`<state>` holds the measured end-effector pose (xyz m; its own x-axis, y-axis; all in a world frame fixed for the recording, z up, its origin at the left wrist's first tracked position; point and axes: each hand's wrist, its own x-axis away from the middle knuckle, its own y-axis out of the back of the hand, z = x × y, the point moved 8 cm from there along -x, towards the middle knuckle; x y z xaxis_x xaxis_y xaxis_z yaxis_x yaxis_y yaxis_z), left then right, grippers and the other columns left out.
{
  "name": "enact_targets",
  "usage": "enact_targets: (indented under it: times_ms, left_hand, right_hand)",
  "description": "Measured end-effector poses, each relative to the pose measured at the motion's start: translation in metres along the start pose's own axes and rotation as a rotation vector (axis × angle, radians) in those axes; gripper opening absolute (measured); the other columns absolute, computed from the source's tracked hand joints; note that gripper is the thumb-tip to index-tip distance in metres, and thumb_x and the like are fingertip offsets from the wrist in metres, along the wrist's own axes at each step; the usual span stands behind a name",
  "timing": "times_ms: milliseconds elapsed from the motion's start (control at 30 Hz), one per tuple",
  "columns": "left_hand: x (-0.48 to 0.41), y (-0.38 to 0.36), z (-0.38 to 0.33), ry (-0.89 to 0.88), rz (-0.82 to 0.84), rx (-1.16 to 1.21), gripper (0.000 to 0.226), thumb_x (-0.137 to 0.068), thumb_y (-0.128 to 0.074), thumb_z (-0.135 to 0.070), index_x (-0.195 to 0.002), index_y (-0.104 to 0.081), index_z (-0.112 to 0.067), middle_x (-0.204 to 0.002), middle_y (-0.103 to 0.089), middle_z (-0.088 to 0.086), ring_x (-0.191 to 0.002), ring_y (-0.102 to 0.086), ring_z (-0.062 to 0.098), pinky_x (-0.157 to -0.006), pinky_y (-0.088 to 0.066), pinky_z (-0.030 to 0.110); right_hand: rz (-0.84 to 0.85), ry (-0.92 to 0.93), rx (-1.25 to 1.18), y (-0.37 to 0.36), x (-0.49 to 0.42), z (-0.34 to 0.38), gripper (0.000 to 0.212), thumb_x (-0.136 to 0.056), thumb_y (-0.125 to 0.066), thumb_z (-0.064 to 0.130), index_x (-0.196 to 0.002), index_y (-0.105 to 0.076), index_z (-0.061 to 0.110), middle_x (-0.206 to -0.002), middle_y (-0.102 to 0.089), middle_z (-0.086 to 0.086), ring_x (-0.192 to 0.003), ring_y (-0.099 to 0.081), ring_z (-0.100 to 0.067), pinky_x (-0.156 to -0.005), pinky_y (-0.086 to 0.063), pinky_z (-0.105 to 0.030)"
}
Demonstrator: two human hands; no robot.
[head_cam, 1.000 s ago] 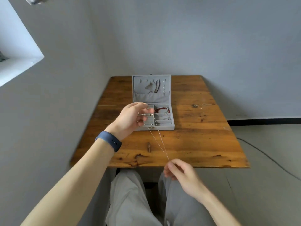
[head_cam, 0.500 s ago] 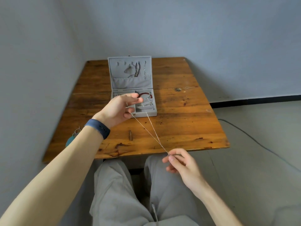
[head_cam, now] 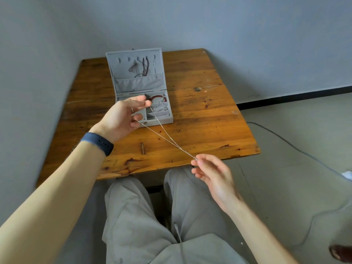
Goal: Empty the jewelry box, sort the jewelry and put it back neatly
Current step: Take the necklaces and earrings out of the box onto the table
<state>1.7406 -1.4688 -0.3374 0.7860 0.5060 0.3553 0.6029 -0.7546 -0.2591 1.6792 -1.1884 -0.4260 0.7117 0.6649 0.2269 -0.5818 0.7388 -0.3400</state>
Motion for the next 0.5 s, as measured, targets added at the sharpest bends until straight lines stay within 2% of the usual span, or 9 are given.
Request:
enact_targets:
  times_ms: [67, 200, 333, 500]
  left_hand:
    - [0.0011, 0.0029, 0.0018, 0.003, -0.013, 0.0, 0.029, -0.088, -0.061, -0.012, -0.116, -0.061, -0.022, -0.101, -0.069, -0.007, -0.055, -0.04, 0.006, -0.046, -0.03, 0.019]
    - [0.0039, 0.0044, 0.0023, 0.001, -0.025, 0.004, 0.032, -0.088, -0.06, -0.012, -0.118, -0.06, -0.021, -0.101, -0.069, -0.008, -0.055, -0.04, 0.006, -0.046, -0.029, 0.019]
    - [0.0058, 0.0005, -0.0008, -0.014, -0.017, 0.021, 0.029, -0.089, -0.058, -0.012, -0.117, -0.06, -0.022, -0.099, -0.068, -0.009, -0.055, -0.038, 0.006, -0.046, -0.028, 0.019]
    - [0.0057, -0.0046, 0.0001, -0.014, -0.007, 0.019, 0.027, -0.089, -0.058, -0.012, -0.113, -0.063, -0.023, -0.1, -0.068, -0.009, -0.056, -0.039, 0.007, -0.046, -0.029, 0.019]
  right_hand:
    - [-0.034, 0.02, 0.005, 0.0012, -0.0017, 0.0007, 0.017, -0.085, -0.071, 0.025, -0.102, -0.075, 0.024, -0.104, -0.075, -0.01, -0.093, -0.072, -0.022, -0.078, -0.056, -0.026]
    - [-0.08, 0.049, 0.039, 0.0038, -0.0055, -0.0004, 0.016, -0.093, -0.067, 0.015, -0.106, -0.074, 0.021, -0.101, -0.076, -0.009, -0.091, -0.073, -0.021, -0.077, -0.057, -0.025]
    - [-0.131, 0.022, 0.092, 0.0054, -0.008, -0.002, 0.011, -0.095, -0.065, 0.021, -0.1, -0.073, 0.015, -0.085, -0.076, -0.007, -0.075, -0.071, -0.018, -0.067, -0.055, -0.022]
    - [-0.117, 0.006, 0.102, 0.005, -0.0089, -0.0049, 0.01, -0.098, -0.06, 0.019, -0.103, -0.067, 0.014, -0.09, -0.076, -0.006, -0.077, -0.071, -0.017, -0.068, -0.055, -0.025]
